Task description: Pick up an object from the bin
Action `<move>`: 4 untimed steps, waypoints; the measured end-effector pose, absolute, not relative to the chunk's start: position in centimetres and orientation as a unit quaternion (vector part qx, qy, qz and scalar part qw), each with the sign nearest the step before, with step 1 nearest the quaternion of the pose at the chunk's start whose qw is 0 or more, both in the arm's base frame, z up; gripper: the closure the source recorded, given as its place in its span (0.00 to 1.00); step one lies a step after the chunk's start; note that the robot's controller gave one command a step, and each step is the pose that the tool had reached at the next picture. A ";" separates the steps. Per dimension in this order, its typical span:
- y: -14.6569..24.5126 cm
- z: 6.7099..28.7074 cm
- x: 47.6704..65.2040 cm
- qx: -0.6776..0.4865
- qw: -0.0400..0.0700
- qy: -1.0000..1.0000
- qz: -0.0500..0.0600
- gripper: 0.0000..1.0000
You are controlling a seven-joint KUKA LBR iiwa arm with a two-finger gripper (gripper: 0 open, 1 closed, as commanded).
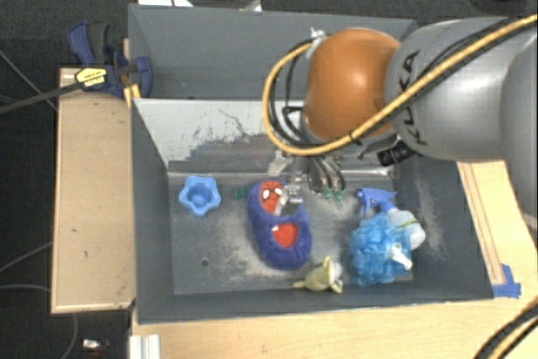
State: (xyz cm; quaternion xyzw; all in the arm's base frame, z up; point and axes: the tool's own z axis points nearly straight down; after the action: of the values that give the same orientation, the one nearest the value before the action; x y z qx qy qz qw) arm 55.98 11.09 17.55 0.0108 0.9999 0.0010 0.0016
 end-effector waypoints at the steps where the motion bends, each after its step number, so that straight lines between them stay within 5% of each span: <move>1: 10.8 16.3 55.2 -0.090 0.002 0.996 0.000 0.00; 2: 10.5 16.3 53.4 -0.159 0.002 0.987 0.001 0.00; 3: 8.8 17.0 53.1 -0.029 0.002 1.000 0.001 0.00; 4: 7.5 15.7 52.6 -0.124 0.002 0.992 0.001 0.00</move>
Offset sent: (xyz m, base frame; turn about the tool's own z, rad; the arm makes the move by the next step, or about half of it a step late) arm -0.0558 -0.0088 -0.0125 0.0775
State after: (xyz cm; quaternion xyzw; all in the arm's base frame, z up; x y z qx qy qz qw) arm 52.56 7.54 15.72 -0.1238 0.9923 0.0013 0.0019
